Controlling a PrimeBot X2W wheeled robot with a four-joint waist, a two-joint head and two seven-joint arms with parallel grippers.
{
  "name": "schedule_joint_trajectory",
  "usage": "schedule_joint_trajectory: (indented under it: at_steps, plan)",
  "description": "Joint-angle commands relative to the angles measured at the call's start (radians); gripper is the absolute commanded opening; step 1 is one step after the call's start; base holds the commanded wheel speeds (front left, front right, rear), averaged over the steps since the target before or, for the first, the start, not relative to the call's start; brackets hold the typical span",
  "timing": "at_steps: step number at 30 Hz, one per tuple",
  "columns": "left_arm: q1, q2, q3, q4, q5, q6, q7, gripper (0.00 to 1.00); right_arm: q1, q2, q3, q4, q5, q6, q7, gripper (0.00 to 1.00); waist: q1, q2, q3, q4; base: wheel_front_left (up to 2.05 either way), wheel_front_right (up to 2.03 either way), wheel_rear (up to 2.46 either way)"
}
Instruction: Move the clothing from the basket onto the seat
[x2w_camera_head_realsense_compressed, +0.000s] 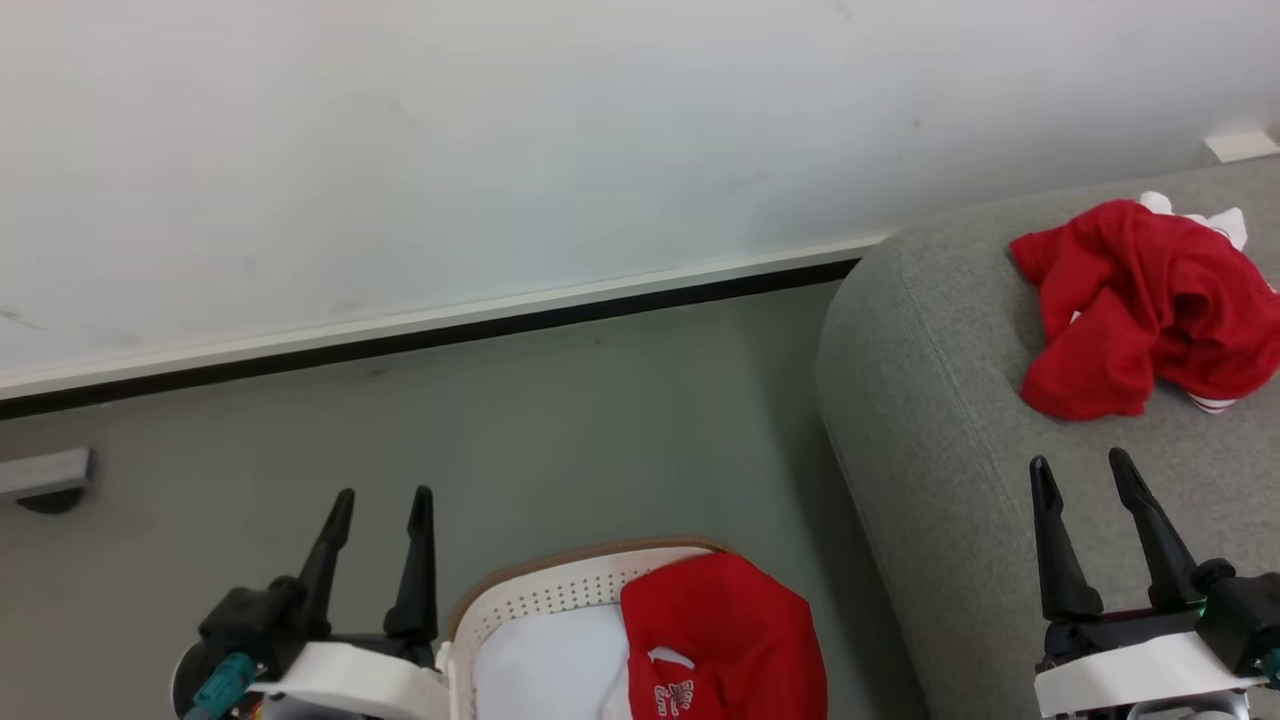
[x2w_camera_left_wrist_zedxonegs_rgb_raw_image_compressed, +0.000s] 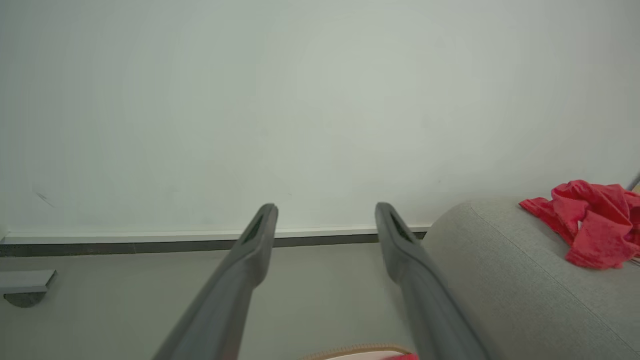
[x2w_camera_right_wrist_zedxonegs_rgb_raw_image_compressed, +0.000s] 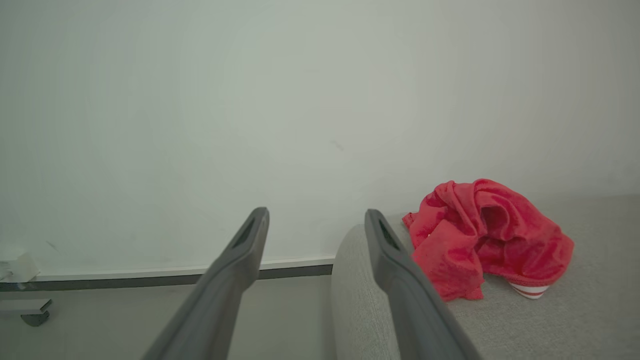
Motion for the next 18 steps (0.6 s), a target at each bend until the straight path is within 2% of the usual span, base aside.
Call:
schedule_joint_trajectory:
  at_steps: [1, 9, 18]
  plan:
    - [-0.023, 0.003, -0.011, 0.010, 0.014, -0.007, 0.000, 1.00, -0.015, -0.005, -0.010, 0.001, 0.000, -0.002, -0.003, 1.00, -0.0001, 0.0000, 0.034, -0.038, 0.00, 0.00, 0.00]
    - [-0.087, 0.003, -0.091, 0.113, 0.033, -0.024, 0.000, 1.00, -0.044, 0.005, -0.030, 0.006, 0.007, -0.002, -0.003, 1.00, -0.0001, 0.0000, 0.084, -0.125, 0.00, 0.00, 0.00]
    - [-0.196, 0.028, -0.192, 0.343, 0.031, -0.035, 0.010, 1.00, -0.072, 0.020, -0.034, -0.014, 0.022, -0.002, -0.003, 1.00, -0.0001, 0.0000, 0.156, -0.204, 0.00, 0.00, 0.00]
